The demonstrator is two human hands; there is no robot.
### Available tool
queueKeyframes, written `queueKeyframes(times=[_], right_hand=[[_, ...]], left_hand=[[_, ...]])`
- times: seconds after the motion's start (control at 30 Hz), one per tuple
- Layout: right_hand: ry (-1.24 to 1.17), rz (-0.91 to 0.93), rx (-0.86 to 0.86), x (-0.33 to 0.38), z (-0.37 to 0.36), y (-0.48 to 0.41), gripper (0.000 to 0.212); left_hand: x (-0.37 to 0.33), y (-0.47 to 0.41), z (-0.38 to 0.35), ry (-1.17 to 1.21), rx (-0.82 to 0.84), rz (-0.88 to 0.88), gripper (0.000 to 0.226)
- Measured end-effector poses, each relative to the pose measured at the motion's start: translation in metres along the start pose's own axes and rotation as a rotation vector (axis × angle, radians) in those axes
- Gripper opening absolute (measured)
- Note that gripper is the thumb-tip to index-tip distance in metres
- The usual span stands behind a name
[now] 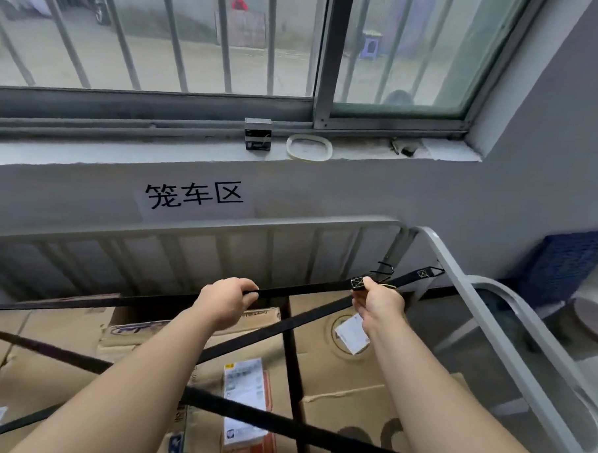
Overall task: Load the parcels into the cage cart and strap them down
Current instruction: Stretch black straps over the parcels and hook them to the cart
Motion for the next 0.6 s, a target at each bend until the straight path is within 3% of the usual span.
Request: queueKeyframes(times=[0.1,0.23,0.43,0.6], right_hand=[[-0.022,-0.056,-0.005,0.005,-0.001,-0.047,0.02],[-0.01,-0.089,-0.009,0.014,-0.004,-0.103,0.01],[0.024,-0.097,-0.012,0.037,-0.013,-0.186,0.01],[0.087,-0.135,0.069,0.023,-0.038,-0.234,0.01]], left_hand=[[-0.018,-0.03,-0.016,0.044,0.005,0.02,0.022],[-0.044,-0.069,-0.032,0.131,-0.003,0.036,0.016],[-0.088,-0.125,-0.054,0.196,0.028,-0.002,0.02],[-0.086,-0.165,-0.065,0.168,0.015,0.047,0.023]])
Point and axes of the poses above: each hand's wrist, its own y-axis away from the middle knuckle, its own z-axis out of the back of the hand, x = y × z, the point moved 1 cm from there along -y, towards the middle knuckle, and after that the axes turned 5 degrees about z, right-handed, at the moved point
